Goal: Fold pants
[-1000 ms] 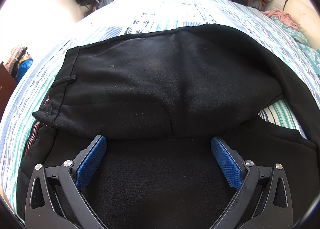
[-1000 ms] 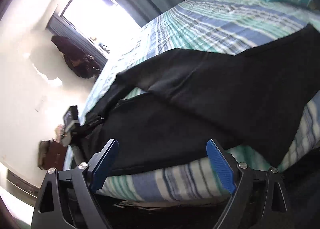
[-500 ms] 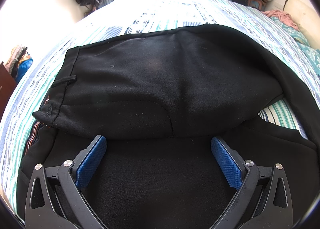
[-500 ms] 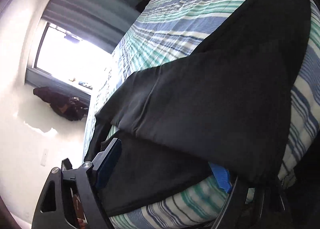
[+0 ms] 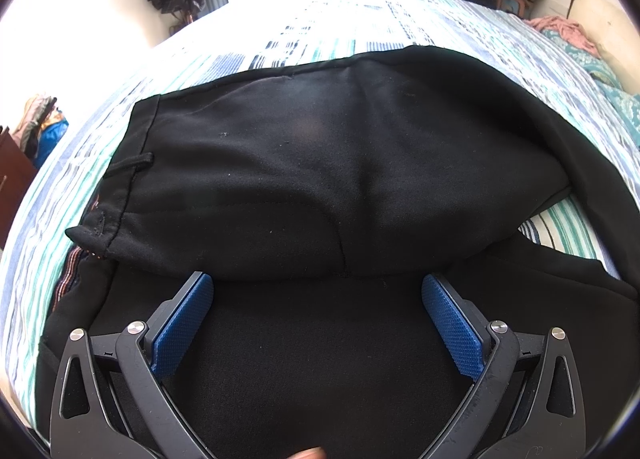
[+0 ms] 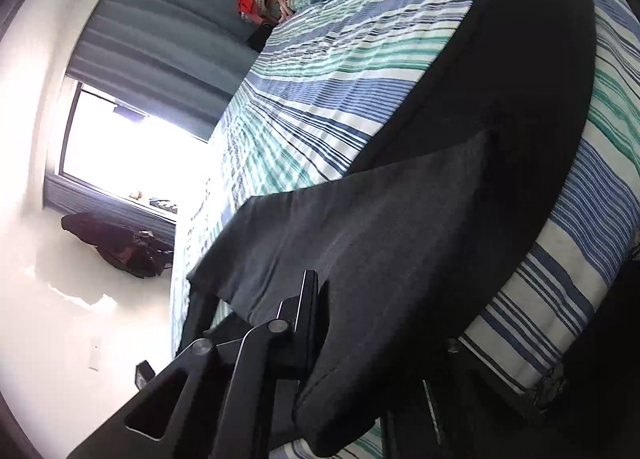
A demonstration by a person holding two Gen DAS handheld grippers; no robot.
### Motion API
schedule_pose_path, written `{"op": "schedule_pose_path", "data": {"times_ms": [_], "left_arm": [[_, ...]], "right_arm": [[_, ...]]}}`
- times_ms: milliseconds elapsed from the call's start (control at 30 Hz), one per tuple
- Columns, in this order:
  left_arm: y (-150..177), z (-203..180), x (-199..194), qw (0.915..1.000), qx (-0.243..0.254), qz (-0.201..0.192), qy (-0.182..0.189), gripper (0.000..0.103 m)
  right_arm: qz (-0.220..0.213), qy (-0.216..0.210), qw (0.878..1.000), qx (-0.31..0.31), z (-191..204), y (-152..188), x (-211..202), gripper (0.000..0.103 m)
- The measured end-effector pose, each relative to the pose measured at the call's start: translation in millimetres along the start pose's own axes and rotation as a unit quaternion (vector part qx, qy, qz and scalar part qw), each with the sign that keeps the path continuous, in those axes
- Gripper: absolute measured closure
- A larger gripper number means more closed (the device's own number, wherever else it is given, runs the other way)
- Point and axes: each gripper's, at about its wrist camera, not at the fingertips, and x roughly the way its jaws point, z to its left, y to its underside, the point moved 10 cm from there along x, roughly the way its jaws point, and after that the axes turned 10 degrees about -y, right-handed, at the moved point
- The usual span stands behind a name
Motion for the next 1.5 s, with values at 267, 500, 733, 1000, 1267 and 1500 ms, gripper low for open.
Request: {"op": "schedule_pose_path", "data": {"times_ms": [267,500,733,1000,1267,1500], "left_arm": [[-33,-34,-57,0.9765,-0.06,0.085,0.188,0.015],[-132,-72,-3,0.9502,-0.147,0.146,0.232,0.009],[-145,-103,50,0.9206,-0.214,0.207,0.253,0.099],[-169,-43,-131,0.9571,-0.143,-0.022,0.251,0.099],[65,-39,-124,0.9773,-0.083,0.076,0.18,0.097],[91,-58,-133,0.9797,-0.057,0.087,0.171,0.098]], "right_arm": [[-0.005,-0.075,0.997,-0.034,66,-61,-7,0.096],[0.009,-0.113,0.992,-0.063,105,-93,-16,0.097],[0.025,-0.159,0.985,-0.062,126,-104,-36,0.098],[0.059,-0.073,0.989,-0.11,87,-175,-17,0.098],[0.157,0.069,0.978,-0.118,-39,-184,-11,0.098],[0.175,0.135,0.971,-0.096,-128,-162,-23,0.074]]}}
